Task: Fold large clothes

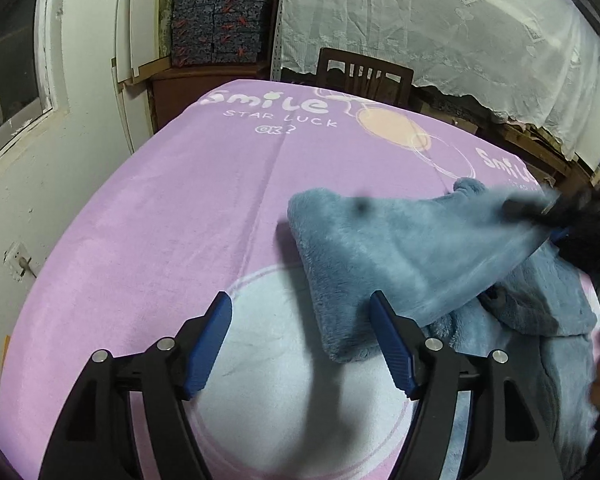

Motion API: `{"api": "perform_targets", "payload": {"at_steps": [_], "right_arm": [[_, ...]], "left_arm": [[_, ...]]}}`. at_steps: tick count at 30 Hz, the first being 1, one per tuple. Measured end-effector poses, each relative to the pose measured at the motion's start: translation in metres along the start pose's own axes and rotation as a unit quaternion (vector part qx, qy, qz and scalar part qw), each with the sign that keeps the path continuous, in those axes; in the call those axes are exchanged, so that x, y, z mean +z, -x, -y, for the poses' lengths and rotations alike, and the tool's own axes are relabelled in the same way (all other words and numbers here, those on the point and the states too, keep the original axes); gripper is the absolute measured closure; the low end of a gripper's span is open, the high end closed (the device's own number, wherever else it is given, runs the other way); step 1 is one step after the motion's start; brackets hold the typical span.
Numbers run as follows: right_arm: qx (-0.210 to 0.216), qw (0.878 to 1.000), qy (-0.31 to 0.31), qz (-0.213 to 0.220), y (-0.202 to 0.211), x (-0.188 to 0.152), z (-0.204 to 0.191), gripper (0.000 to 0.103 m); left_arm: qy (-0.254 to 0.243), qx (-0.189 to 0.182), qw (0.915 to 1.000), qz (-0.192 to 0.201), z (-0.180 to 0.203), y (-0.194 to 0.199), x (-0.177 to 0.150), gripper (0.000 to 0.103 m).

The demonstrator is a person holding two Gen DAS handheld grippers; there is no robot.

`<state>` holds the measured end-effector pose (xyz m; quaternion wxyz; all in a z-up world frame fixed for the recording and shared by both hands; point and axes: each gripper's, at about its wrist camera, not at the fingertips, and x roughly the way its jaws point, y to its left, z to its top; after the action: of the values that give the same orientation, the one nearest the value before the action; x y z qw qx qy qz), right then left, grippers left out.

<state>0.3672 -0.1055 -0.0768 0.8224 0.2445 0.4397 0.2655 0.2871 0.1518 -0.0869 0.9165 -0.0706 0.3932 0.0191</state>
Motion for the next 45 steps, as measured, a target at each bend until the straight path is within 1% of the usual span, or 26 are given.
{"api": "perform_targets", "payload": {"at_steps": [3, 6, 9, 10, 13, 17, 19, 22, 26, 27, 29, 30, 31, 32, 33, 34, 35, 36, 37, 38, 39, 40, 42, 45], "right_arm": [[0.007, 0.999, 0.039, 0.032, 0.034, 0.005, -0.022, 0.094], [-0.002, 0.996, 0.056, 0.067, 0.07, 0.009, -0.027, 0.094], [-0.027, 0.994, 0.051, 0.096, 0.101, 0.011, -0.004, 0.094], [-0.039, 0.993, 0.042, 0.105, 0.111, 0.011, 0.01, 0.094], [-0.054, 0.992, 0.007, 0.115, 0.129, 0.005, 0.052, 0.094], [-0.076, 0.991, -0.039, 0.106, 0.128, -0.011, 0.107, 0.094], [-0.09, 0.989, -0.064, 0.1, 0.123, -0.02, 0.132, 0.094], [-0.093, 0.987, -0.095, 0.095, 0.115, -0.029, 0.158, 0.094], [-0.094, 0.985, -0.11, 0.095, 0.113, -0.031, 0.172, 0.094], [-0.093, 0.985, -0.111, 0.096, 0.113, -0.031, 0.173, 0.094], [-0.094, 0.985, -0.111, 0.097, 0.114, -0.03, 0.174, 0.094], [-0.093, 0.985, -0.11, 0.095, 0.114, -0.03, 0.174, 0.094], [-0.091, 0.986, -0.107, 0.09, 0.113, -0.03, 0.174, 0.093], [-0.091, 0.986, -0.105, 0.087, 0.113, -0.031, 0.174, 0.093], [-0.093, 0.987, -0.104, 0.084, 0.113, -0.032, 0.174, 0.093], [-0.093, 0.987, -0.102, 0.082, 0.113, -0.033, 0.175, 0.093], [-0.092, 0.987, -0.102, 0.08, 0.113, -0.034, 0.175, 0.093], [-0.092, 0.988, -0.102, 0.078, 0.113, -0.034, 0.176, 0.093], [-0.09, 0.988, -0.102, 0.077, 0.113, -0.034, 0.177, 0.093], [-0.089, 0.988, -0.102, 0.077, 0.113, -0.034, 0.177, 0.092], [-0.088, 0.988, -0.104, 0.077, 0.113, -0.035, 0.177, 0.091], [-0.089, 0.987, -0.106, 0.077, 0.114, -0.035, 0.178, 0.089], [-0.093, 0.986, -0.114, 0.08, 0.117, -0.037, 0.179, 0.086], [-0.118, 0.979, -0.127, 0.107, 0.132, -0.041, 0.176, 0.074]], "left_arm": [[-0.008, -0.002, 1.0, 0.005, 0.004, 0.003, -0.002, 0.029], [-0.012, 0.006, 0.9999, 0.003, 0.007, 0.0, -0.004, 0.028], [-0.013, 0.014, 0.9998, -0.008, 0.007, -0.006, -0.006, 0.028], [-0.013, 0.016, 0.9997, -0.009, 0.007, -0.007, -0.006, 0.028], [-0.02, 0.023, 0.9994, -0.014, 0.01, -0.011, -0.009, 0.028], [-0.036, 0.034, 0.9986, -0.019, 0.018, -0.014, -0.013, 0.028], [-0.048, 0.04, 0.9979, -0.016, 0.026, -0.012, -0.015, 0.028], [-0.076, 0.044, 0.9962, -0.003, 0.044, -0.007, -0.014, 0.028], [-0.123, 0.046, 0.9913, -0.003, 0.078, -0.011, -0.013, 0.028], [-0.135, 0.052, 0.9894, -0.002, 0.086, -0.014, -0.013, 0.028], [-0.163, 0.08, 0.9834, 0.003, 0.1, -0.022, -0.015, 0.028], [-0.165, 0.089, 0.9822, 0.0, 0.103, -0.028, -0.015, 0.03], [-0.161, 0.085, 0.9833, -0.007, 0.102, -0.032, -0.015, 0.047], [-0.149, 0.062, 0.9866, -0.026, 0.1, -0.036, -0.015, 0.059], [-0.139, 0.041, 0.9884, -0.044, 0.097, -0.039, -0.015, 0.077], [-0.13, 0.024, 0.9894, -0.059, 0.095, -0.04, -0.016, 0.078], [-0.123, 0.012, 0.9904, -0.062, 0.094, -0.038, -0.018, 0.078], [-0.125, 0.009, 0.9905, -0.057, 0.094, -0.034, -0.02, 0.074], [-0.132, 0.011, 0.99, -0.049, 0.096, -0.029, -0.021, 0.066], [-0.136, 0.014, 0.9898, -0.041, 0.097, -0.026, -0.021, 0.061], [-0.139, 0.018, 0.9895, -0.035, 0.099, -0.025, -0.021, 0.053], [-0.142, 0.026, 0.9891, -0.03, 0.1, -0.025, -0.021, 0.049], [-0.141, 0.031, 0.989, -0.032, 0.102, -0.031, -0.017, 0.049], [-0.132, 0.019, 0.9903, -0.038, 0.101, -0.032, -0.015, 0.049]]}}
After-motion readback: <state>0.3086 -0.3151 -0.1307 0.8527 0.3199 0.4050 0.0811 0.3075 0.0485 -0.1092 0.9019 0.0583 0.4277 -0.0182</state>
